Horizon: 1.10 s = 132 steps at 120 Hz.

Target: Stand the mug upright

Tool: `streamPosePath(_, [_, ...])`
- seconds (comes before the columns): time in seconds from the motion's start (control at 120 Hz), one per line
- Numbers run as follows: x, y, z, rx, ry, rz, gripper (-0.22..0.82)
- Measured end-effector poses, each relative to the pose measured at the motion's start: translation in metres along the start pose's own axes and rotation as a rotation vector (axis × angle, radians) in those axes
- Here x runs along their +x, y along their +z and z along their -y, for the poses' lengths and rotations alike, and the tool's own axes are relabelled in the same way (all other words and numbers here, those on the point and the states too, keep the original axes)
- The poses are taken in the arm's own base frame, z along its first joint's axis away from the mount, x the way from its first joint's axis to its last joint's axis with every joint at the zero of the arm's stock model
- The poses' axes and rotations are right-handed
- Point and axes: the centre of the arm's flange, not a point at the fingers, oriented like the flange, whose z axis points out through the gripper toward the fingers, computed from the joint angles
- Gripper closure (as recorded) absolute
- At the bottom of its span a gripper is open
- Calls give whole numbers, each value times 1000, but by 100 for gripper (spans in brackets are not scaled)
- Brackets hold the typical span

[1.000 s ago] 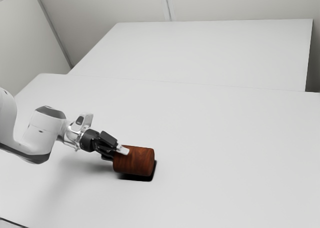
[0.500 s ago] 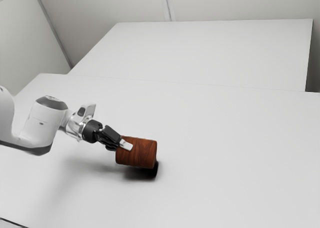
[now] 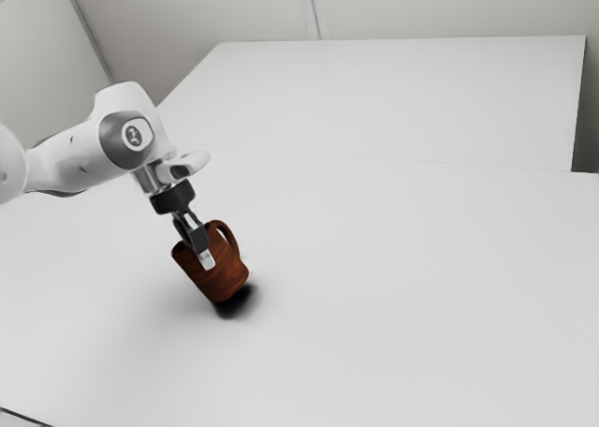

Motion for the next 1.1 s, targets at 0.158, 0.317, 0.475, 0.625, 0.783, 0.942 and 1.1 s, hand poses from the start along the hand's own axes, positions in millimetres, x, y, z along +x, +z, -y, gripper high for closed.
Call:
streamPosePath(0.158, [2, -4, -9, 141, -32, 35, 78])
streamPosePath(0.317, [4, 5, -9, 228, -66, 34, 78])
streamPosePath(0.475, [6, 17, -11, 303, -79, 22, 78])
streamPosePath(0.625, [9, 21, -10, 344, -100, -11, 78])
streamPosePath(0.783, [11, 21, -9, 359, -120, -43, 49])
streamPosePath(0.942, [12, 17, -10, 371, -133, -65, 23])
streamPosePath(1.1, [12, 10, -13, 385, -144, -80, 11])
